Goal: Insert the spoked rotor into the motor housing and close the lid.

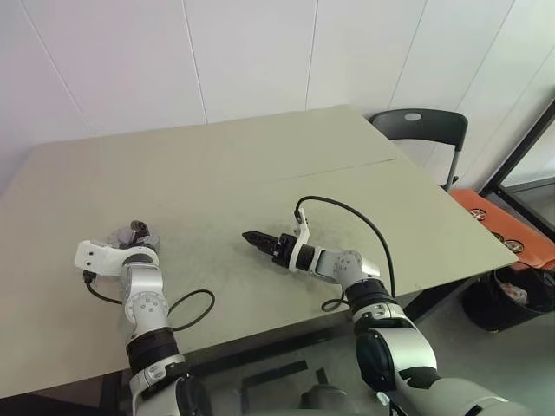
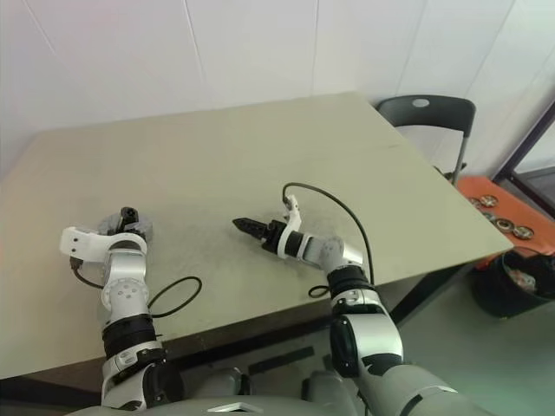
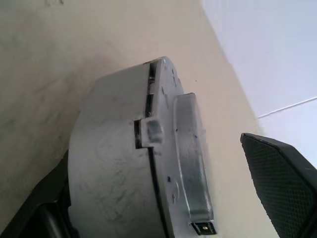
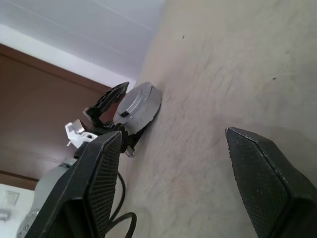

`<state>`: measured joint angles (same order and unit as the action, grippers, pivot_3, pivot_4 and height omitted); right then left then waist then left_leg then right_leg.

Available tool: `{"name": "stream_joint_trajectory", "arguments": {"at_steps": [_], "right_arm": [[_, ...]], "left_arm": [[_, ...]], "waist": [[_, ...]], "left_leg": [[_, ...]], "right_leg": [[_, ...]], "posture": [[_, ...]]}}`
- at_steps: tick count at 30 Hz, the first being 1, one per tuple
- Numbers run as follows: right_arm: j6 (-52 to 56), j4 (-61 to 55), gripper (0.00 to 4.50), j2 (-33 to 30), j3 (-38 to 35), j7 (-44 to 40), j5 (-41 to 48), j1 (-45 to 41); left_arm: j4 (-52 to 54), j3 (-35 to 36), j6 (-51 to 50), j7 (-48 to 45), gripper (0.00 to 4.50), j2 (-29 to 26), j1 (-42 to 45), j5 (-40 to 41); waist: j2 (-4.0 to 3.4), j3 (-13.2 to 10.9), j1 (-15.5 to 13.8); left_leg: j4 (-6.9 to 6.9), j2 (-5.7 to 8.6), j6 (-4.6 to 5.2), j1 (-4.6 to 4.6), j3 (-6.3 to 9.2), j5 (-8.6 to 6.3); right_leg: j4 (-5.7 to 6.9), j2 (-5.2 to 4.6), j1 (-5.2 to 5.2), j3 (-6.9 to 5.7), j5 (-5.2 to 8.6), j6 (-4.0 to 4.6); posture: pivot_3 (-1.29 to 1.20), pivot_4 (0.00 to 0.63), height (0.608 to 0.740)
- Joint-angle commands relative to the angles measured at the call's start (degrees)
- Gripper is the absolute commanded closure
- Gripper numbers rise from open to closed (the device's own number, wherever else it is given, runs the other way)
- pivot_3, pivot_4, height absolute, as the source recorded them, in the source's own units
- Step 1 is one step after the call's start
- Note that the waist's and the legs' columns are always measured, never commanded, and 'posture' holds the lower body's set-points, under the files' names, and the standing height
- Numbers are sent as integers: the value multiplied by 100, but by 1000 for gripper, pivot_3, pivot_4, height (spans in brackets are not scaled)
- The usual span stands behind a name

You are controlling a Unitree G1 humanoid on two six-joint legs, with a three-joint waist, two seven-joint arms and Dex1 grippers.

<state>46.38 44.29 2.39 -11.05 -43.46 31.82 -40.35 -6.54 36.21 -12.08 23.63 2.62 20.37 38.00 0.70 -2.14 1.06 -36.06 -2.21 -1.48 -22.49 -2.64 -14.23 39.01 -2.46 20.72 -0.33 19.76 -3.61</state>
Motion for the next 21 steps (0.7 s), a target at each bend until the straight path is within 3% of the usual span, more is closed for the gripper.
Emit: {"name": "stream_joint_trajectory", "arguments": {"at_steps": [1, 5, 11, 15, 21], "right_arm": [[-91, 14, 1008, 18, -39, -73, 37, -164], [-119, 69, 1008, 30, -16, -102, 22, -187], [-136, 131, 1008, 22, 7, -142, -8, -223], [-155, 149, 1008, 15, 25, -161, -31, -220], [-332, -75, 1008, -63, 180, -206, -195, -118]], "left_arm": [[300, -164, 106, 502, 17, -268, -119, -744], [409, -208, 218, 1284, 17, -333, -276, -1516], [500, -342, 293, 1485, 17, -474, -345, -2141], [542, -708, 607, 746, 17, -726, -278, -2343], [602, -1428, 1166, -1675, 17, -973, -177, -1678]], "waist": [[7, -3, 37], [8, -2, 32], [15, 0, -20], [18, 1, -21], [17, 0, -7]], "left_leg": [[3, -2, 0, 0, -5, -1], [15, -9, -1, -17, -9, -1], [2, -9, 0, -42, -9, -2], [-5, -9, 0, -61, -7, -2], [-3, -8, -1, -68, -11, -1]], "right_leg": [[0, 1, 4, 4, 0, 0], [0, 3, 29, 6, 0, 0], [1, -1, 45, 5, -3, -3], [2, -1, 63, 2, -6, -1], [2, -2, 70, 1, -7, 2]], "posture": [[0, 0, 740], [0, 0, 740], [0, 0, 740], [0, 0, 740], [0, 0, 740]]}}
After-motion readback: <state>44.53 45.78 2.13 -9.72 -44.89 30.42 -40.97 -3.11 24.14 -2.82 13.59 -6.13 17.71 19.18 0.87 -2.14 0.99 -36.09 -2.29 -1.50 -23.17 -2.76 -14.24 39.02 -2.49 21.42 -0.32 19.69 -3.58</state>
